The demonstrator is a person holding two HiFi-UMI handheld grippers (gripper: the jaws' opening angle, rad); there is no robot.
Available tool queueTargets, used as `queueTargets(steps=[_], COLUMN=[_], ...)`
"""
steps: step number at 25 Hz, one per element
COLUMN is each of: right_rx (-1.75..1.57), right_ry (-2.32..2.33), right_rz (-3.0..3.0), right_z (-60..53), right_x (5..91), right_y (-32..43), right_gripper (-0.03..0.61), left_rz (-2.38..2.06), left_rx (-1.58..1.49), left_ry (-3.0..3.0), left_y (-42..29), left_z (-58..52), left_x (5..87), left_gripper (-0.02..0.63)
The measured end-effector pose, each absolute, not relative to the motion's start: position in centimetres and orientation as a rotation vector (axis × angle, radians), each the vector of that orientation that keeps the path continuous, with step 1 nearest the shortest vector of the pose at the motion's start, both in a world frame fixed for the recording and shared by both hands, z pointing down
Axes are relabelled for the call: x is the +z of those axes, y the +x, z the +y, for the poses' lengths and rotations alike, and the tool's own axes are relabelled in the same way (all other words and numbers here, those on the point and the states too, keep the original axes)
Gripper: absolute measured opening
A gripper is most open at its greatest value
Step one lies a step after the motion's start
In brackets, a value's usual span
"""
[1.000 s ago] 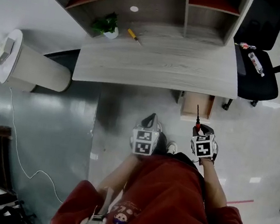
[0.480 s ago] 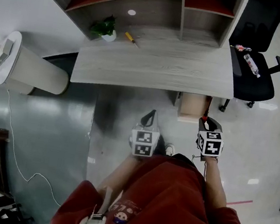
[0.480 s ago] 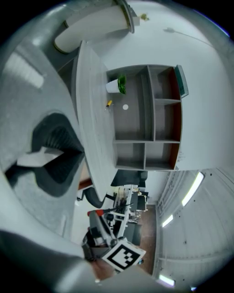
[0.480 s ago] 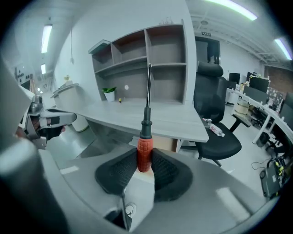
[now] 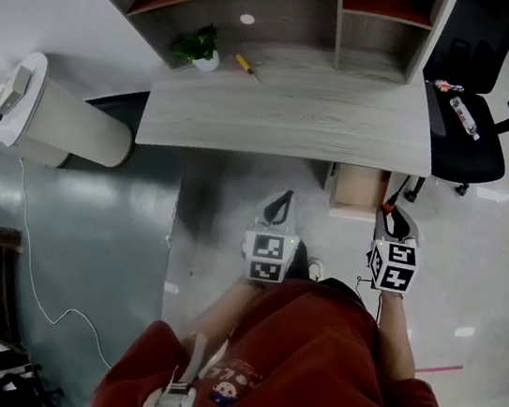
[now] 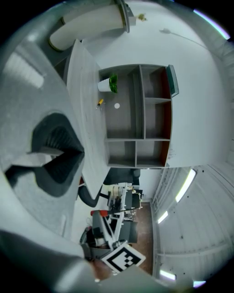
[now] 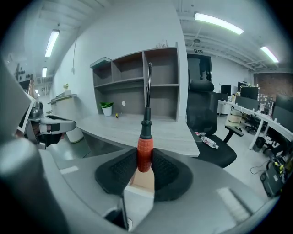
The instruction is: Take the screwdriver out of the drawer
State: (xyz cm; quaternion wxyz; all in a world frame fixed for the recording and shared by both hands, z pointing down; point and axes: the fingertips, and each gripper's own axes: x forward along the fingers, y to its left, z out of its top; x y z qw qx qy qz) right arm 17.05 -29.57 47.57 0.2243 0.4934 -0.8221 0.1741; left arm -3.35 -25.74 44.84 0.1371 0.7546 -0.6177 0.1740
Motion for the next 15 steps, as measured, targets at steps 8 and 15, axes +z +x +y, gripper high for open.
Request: queueTargets(steps=[8, 15], right_rx=[0.452, 0.426], right_ry=[1.345, 1.356], right_rz=[-2.296, -2.331], right_z=[-28.7, -28.4], right_x=[47.5, 47.0], right_y=[16.3, 15.3], right_gripper=[0.097, 0.097], left_rz=[-1.794, -1.808], left_rx=[0.509, 0.501], left_ry=[2.179, 2.173], left_y=[-4.1, -4.8], left_z=[-24.4, -23.7], left_x=[44.6, 44.5], left_gripper=[0.000, 0.000])
